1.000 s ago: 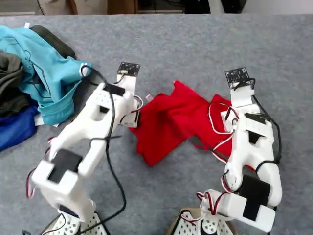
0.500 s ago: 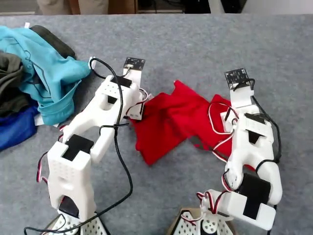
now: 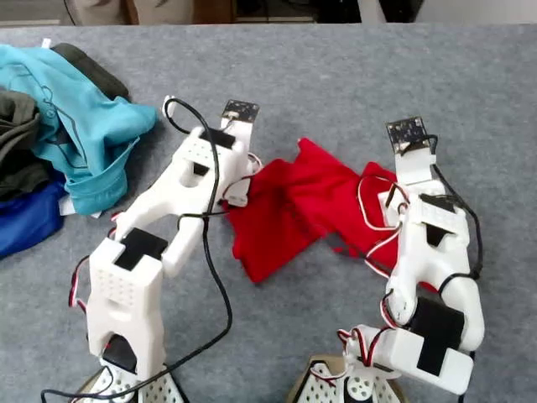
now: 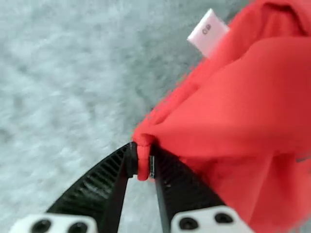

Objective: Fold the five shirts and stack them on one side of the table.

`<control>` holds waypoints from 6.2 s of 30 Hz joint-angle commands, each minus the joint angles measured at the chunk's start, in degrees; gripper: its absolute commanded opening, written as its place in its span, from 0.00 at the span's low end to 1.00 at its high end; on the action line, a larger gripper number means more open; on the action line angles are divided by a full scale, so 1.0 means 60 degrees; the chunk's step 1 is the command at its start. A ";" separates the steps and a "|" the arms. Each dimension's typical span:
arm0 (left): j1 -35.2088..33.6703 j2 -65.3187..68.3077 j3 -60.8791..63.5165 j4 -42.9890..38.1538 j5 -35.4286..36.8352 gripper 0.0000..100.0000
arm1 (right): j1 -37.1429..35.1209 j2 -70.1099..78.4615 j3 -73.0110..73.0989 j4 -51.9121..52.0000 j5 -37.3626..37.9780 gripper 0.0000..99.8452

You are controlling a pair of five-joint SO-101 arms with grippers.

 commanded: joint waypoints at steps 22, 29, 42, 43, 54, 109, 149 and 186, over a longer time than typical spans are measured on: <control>-0.4161 -0.7026 -0.8527 0.4967 -0.0366 0.02 | -0.0769 -0.1634 -1.8044 0.9055 -0.1626 0.00; -0.4469 -0.7597 -0.7136 0.4982 -0.1641 0.02 | -0.0769 -0.0872 -2.0242 0.9114 -0.1978 0.00; -0.3297 -0.7084 0.1128 0.2637 -0.2725 0.02 | -0.0784 0.0168 -1.6784 1.0007 -0.0806 0.00; -0.3136 -0.7011 0.1656 0.2256 -0.2725 0.02 | -0.0784 0.0286 -1.6286 0.9993 -0.0806 0.00; -0.2286 -0.4828 0.4117 0.0103 -0.2725 0.02 | -0.0857 0.0828 -1.0425 0.7883 0.0264 0.00; -0.3663 -0.1648 -0.1392 0.3165 -0.3590 0.10 | -0.1560 0.1150 -0.1106 0.0527 0.1319 0.00; -0.3575 -0.0916 0.0410 0.2256 -0.5363 0.20 | -0.1590 0.1165 -0.1106 0.0527 0.1319 0.00; -0.3722 -0.0711 -0.4821 0.5011 -0.3604 0.02 | -0.1604 0.0799 -0.2044 0.1758 0.1319 0.00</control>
